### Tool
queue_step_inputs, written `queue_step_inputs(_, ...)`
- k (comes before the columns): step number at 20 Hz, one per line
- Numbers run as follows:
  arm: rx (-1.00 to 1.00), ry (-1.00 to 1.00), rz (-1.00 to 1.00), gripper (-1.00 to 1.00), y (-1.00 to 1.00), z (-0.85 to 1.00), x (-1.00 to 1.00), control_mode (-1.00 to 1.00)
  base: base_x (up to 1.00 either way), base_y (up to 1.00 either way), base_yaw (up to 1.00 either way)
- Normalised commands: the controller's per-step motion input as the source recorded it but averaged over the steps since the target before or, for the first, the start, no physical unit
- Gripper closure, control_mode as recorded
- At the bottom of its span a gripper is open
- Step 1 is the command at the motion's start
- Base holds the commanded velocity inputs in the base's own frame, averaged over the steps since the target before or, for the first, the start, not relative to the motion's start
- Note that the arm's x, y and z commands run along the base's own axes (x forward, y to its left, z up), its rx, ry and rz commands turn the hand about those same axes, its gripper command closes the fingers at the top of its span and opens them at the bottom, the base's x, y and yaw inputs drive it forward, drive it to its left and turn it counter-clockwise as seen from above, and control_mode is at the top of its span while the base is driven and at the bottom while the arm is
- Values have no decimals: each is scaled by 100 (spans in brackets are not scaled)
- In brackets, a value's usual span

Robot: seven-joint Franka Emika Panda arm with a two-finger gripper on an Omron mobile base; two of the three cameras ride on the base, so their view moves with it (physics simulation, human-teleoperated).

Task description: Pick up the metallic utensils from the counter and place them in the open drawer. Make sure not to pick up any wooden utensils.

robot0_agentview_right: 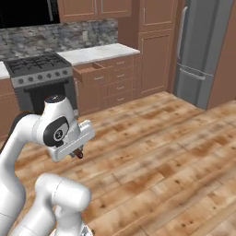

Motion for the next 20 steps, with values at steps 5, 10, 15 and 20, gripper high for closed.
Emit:
queue_step_inputs(5, 0, 0, 0, 100, 0, 0, 0, 100, 100, 14, -15)
queue_step_inputs(10, 0, 0, 0, 100, 0, 0, 0, 100, 100, 38, -6)
queue_step_inputs(15, 0, 0, 0, 100, 0, 0, 0, 100, 100, 51, 2)
queue_step_inputs(20, 0, 0, 0, 100, 0, 0, 0, 100, 100, 44, 13)
